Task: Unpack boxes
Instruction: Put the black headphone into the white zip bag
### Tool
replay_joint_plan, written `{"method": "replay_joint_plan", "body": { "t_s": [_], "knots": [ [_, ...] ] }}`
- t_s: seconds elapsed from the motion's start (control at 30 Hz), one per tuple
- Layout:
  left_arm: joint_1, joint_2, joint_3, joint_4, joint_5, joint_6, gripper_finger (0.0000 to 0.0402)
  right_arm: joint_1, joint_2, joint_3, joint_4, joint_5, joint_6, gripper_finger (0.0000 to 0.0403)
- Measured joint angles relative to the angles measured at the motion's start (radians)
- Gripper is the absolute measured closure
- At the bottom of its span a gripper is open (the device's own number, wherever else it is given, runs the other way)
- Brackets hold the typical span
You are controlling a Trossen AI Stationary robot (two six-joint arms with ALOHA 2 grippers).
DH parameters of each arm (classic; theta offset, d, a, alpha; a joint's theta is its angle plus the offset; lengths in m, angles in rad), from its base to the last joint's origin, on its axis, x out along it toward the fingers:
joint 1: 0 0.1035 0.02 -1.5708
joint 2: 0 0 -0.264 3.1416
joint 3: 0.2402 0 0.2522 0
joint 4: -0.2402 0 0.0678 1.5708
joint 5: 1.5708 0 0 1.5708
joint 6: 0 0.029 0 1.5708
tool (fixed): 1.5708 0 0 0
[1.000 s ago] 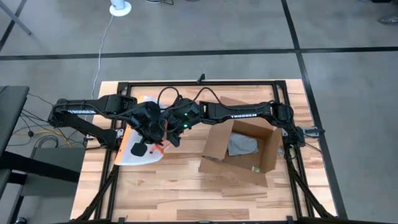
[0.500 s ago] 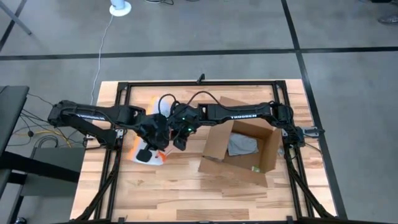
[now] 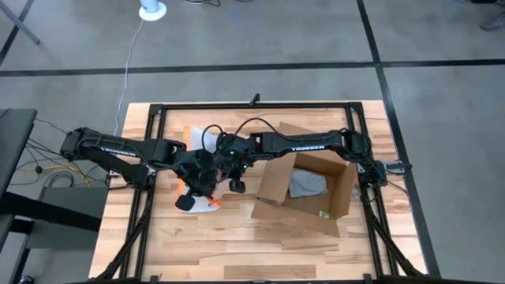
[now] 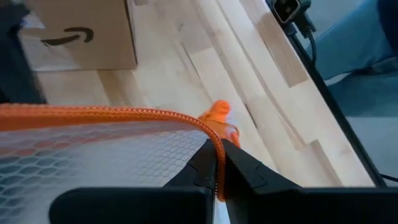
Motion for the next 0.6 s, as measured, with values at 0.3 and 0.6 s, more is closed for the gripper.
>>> {"method": "replay_joint_plan", "body": {
  "t_s": [0.3, 0.6],
  "knots": [
    [-0.001, 0.001, 0.000, -0.012, 0.019, -0.011, 0.0402, 0.011, 0.013, 0.001, 0.069, -0.004, 0.125, 0.0269],
    [-0.001, -0.001, 0.000, -0.005, 0.016, -0.035, 0.0402, 0.015, 0.013, 0.002, 0.062, -0.006, 0.236, 0.0138]
  ]
}}
